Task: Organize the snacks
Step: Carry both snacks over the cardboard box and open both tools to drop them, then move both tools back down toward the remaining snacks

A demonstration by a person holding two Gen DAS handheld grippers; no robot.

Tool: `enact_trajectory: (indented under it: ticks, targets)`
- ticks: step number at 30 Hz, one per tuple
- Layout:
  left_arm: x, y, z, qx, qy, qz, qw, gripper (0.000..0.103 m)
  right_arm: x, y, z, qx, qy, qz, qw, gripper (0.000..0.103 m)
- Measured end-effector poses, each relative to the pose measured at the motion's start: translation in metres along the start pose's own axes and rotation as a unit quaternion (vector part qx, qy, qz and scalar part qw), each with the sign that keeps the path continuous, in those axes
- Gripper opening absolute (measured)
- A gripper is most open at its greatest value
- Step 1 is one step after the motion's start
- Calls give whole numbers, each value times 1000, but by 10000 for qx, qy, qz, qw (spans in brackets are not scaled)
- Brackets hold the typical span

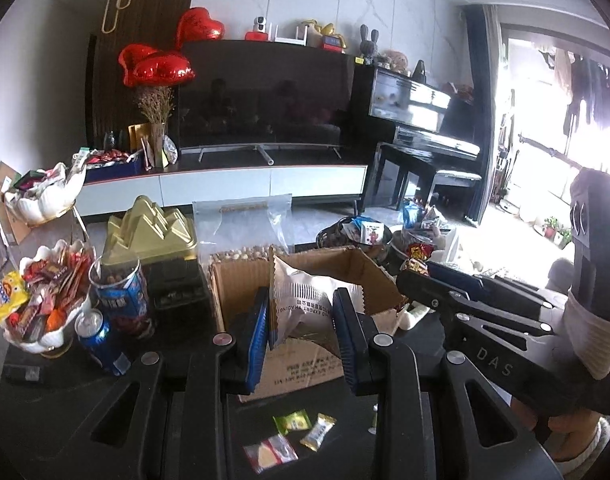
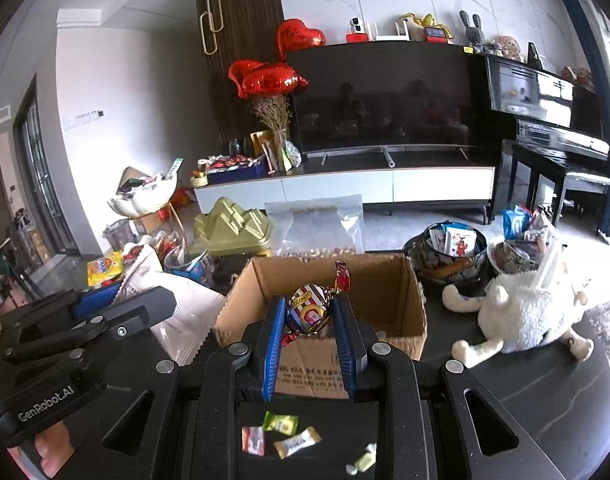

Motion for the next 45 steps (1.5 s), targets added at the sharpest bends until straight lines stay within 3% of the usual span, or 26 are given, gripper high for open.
enact_trajectory:
  ticks: [15,18,20,21,26,45]
  targets:
    - [88,-20,26,-40,-185,507,9985,31,68,-18,-21,-43,210,387,9990,26]
    - [103,-19,30,-51,-336,618,9975,35,81,-18,-27,6,258,410,9988,27]
    - [110,-18,36,-87,-499,682,9964,58,88,-16,-34,81,346,463,9983,40]
    - [110,-17,38,-130,-518,670,9963,61,89,-15,-38,142,399,457,9981,54]
    - [98,-6,40,-105,-588,533,9968,61,83,-7,-46,101,699,368,9968,56]
    - [22,28,-4,322,-330,-30,9989,61,10,39,-36,571,378,96,9976,56]
Point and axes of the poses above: each gripper's, at about its wrist camera, not at the fingertips, and x roughly the way its jaws point, z to its left, y to its underside, the point moved 9 cm from there along x, roughly the way its jaws point, and after that the axes turned 8 degrees about z, right-handed, at the moved point
